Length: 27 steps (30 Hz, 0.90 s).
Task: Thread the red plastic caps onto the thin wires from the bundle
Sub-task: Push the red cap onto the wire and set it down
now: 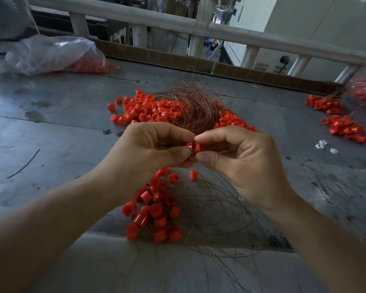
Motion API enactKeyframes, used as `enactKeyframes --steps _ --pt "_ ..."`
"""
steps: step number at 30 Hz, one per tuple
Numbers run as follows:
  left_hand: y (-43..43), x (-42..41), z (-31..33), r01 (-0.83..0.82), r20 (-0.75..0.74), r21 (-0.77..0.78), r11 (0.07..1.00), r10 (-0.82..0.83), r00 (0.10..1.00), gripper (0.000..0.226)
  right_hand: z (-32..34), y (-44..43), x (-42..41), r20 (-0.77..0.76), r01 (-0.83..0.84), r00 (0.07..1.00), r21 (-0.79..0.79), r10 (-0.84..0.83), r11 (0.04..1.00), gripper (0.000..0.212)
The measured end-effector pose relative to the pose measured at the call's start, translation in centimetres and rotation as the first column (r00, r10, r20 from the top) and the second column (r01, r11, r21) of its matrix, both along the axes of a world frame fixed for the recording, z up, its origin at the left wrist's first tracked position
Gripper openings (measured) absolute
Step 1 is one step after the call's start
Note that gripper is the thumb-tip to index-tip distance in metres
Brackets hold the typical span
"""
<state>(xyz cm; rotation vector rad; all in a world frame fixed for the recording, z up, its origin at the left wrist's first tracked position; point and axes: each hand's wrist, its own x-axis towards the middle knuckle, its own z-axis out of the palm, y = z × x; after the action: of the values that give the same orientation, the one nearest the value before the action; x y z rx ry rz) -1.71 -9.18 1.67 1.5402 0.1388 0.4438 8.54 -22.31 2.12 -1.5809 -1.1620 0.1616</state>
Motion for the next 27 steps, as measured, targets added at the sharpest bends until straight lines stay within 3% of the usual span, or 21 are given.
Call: enactKeyframes --steps 18,27 --pt "0.03 0.15 -0.39 0.023 -0.043 0.038 0.999 -0.022 0.999 0.028 -0.26 -0.10 -0.08 0.116 0.028 0.993 -0.008 -0.027 1.000 0.028" --pt "-0.06 -0.18 -0.31 0.070 -0.058 0.031 0.997 -0.068 0.996 0.026 -0.34 -0.24 -0.28 0.225 0.040 0.974 0.007 -0.040 0.999 0.019"
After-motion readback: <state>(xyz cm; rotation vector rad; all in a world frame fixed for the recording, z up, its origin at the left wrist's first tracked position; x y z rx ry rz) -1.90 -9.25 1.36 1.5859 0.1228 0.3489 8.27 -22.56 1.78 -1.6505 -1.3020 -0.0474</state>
